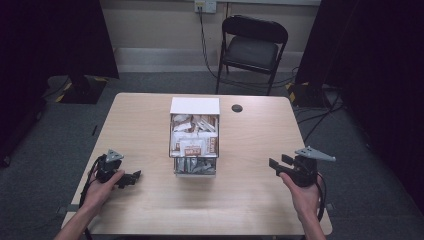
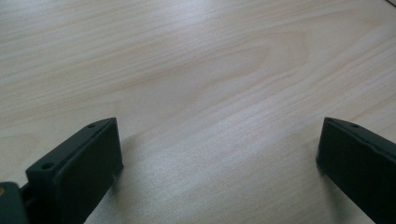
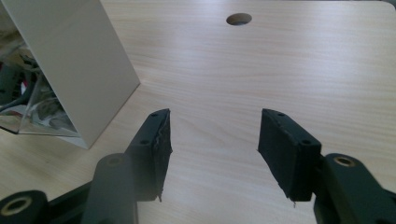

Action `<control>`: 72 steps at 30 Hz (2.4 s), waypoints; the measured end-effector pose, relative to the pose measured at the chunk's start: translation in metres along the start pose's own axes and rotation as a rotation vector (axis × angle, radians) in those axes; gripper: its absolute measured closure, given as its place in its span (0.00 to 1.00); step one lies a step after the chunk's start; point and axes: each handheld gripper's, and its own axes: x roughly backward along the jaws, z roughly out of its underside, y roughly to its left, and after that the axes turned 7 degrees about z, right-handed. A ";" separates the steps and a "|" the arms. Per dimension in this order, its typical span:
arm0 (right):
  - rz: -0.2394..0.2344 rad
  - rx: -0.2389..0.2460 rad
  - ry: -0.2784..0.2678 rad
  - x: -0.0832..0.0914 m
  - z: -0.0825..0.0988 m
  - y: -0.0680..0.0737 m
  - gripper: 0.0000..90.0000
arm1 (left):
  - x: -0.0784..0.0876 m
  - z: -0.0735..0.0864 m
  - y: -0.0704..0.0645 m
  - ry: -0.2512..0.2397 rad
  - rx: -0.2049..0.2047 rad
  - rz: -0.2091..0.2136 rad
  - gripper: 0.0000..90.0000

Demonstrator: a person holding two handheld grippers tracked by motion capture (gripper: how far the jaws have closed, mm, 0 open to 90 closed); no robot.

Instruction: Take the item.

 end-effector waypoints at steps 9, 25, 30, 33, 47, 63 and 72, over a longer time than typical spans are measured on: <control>-0.058 0.029 -0.033 -0.001 -0.013 0.016 0.50 | 0.000 0.000 0.000 0.000 0.000 0.000 0.00; -0.126 0.108 -0.078 0.005 -0.038 0.040 0.50 | 0.000 0.000 0.000 0.000 -0.001 0.000 0.00; -0.154 0.119 -0.086 0.007 -0.045 0.047 0.51 | 0.000 0.000 0.000 0.000 0.000 0.000 0.00; -0.176 0.131 -0.091 0.008 -0.049 0.052 0.53 | 0.000 0.000 0.000 0.000 -0.001 0.000 0.00; -0.249 0.150 -0.155 0.018 -0.075 0.068 0.60 | 0.000 0.000 0.000 0.000 0.000 0.000 0.00; -0.412 0.215 -0.176 0.018 -0.103 0.103 0.62 | 0.000 0.000 0.000 0.000 0.000 0.000 0.00; -0.490 0.262 -0.165 0.006 -0.107 0.131 0.65 | 0.000 0.000 0.000 0.000 0.000 0.000 0.00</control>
